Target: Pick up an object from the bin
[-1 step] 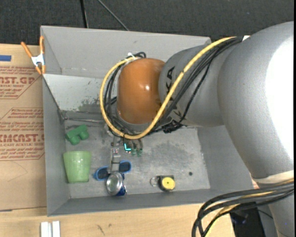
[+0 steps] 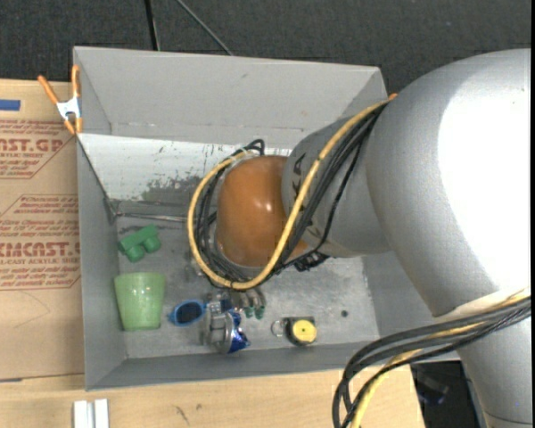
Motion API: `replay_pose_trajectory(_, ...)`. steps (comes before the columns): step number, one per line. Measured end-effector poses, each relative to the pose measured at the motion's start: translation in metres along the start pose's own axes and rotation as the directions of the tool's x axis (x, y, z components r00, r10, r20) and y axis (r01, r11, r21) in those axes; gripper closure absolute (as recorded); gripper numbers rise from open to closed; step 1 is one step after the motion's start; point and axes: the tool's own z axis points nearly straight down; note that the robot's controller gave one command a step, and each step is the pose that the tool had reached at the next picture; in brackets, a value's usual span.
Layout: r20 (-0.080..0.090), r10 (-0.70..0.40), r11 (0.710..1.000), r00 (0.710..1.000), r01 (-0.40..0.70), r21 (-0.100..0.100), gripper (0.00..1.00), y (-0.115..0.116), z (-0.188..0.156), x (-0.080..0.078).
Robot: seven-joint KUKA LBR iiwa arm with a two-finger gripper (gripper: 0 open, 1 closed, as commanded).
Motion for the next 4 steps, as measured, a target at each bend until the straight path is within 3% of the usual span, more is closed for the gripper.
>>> replay_pose_trajectory(1,0.009,-0.039,0.999,0.999,0.039,-0.002,0.0,0.006,-0.035,0.011)
replay_pose_trajectory(2,0.005,0.025,1.0,1.0,-0.025,-0.002,0.0,0.003,-0.033,0.015)
replay_pose_trajectory(3,0.005,-0.048,0.999,0.999,0.048,-0.001,0.0,0.004,-0.002,0.01)
replay_pose_trajectory(4,0.004,-0.048,0.999,0.999,0.048,-0.002,0.0,0.005,-0.002,0.01)
